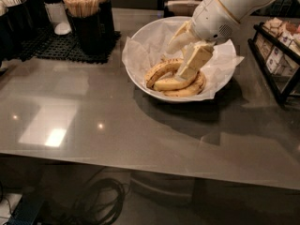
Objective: Pick banana from white bowl
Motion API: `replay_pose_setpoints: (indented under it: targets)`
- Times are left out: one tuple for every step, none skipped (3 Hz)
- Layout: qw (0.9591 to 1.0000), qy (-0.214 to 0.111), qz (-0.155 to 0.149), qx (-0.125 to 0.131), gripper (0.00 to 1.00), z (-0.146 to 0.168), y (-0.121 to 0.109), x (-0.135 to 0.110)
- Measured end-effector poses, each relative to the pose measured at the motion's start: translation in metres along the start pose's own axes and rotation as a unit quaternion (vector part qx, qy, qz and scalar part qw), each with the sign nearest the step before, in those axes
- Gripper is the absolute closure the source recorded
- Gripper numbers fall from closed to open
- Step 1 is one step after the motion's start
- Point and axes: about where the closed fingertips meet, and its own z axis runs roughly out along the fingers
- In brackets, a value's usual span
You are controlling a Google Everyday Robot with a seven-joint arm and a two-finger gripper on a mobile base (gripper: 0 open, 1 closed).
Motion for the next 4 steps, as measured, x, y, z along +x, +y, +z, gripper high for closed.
replay_pose_setpoints:
  targets:
    - [0.9999,-0.006,-0.008,-0.01,0.4,0.012,-0.011,0.0]
    - [0.9997,-0.011,-0.009,-0.02,0.41,0.026,-0.018,0.007]
    - [0.9993,-0.012,0.004,-0.034,0.41,0.038,-0.013,0.02]
    - [0.9985,0.002,0.021,-0.051,0.41,0.042,-0.002,0.038]
